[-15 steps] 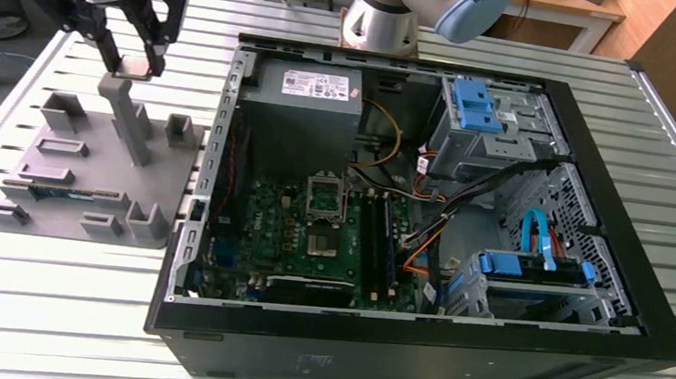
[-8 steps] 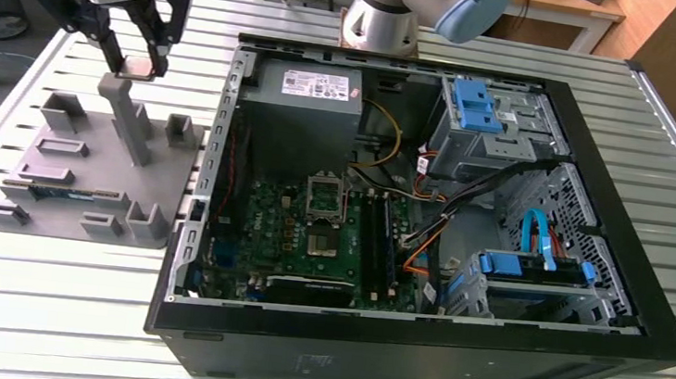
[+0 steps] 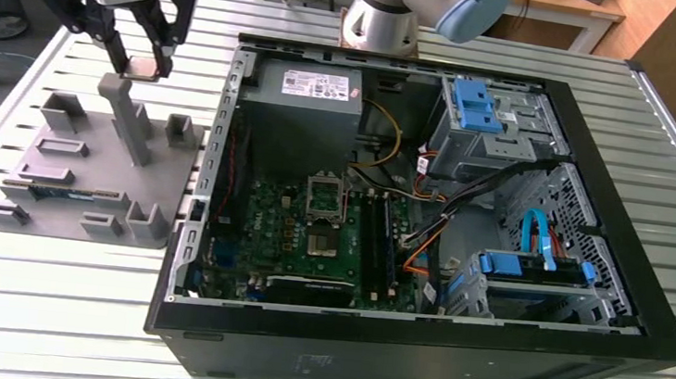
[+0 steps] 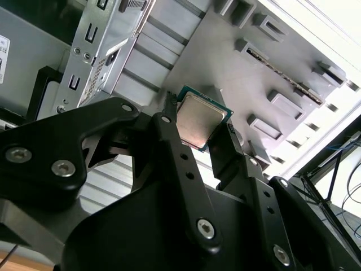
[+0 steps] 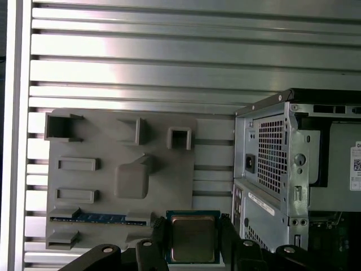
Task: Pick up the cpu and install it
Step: 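Pick up the cpu and move it towards the insertion slot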
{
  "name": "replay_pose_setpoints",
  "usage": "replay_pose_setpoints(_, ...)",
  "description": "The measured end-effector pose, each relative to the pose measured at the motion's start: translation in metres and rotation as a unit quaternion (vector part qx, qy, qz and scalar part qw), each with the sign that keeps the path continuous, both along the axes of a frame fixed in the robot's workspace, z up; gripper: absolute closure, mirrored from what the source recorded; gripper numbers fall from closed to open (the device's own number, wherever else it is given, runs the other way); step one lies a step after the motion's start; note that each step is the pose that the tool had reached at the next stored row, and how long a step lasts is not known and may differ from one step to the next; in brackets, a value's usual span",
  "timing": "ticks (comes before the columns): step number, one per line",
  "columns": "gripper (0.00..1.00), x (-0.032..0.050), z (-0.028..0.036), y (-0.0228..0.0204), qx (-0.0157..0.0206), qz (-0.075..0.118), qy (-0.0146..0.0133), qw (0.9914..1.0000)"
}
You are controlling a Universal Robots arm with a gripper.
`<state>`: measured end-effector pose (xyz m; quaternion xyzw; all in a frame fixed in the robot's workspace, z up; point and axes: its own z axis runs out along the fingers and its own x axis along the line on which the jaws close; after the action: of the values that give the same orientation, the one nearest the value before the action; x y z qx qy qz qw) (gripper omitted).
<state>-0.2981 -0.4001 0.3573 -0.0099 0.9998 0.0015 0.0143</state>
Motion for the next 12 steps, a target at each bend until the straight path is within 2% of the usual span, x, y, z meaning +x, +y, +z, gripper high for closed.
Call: replay_pose_setpoints(12, 0.53, 0.0127, 0.0000, 0.0000, 0.0000, 0.000, 0.0000, 1.00000)
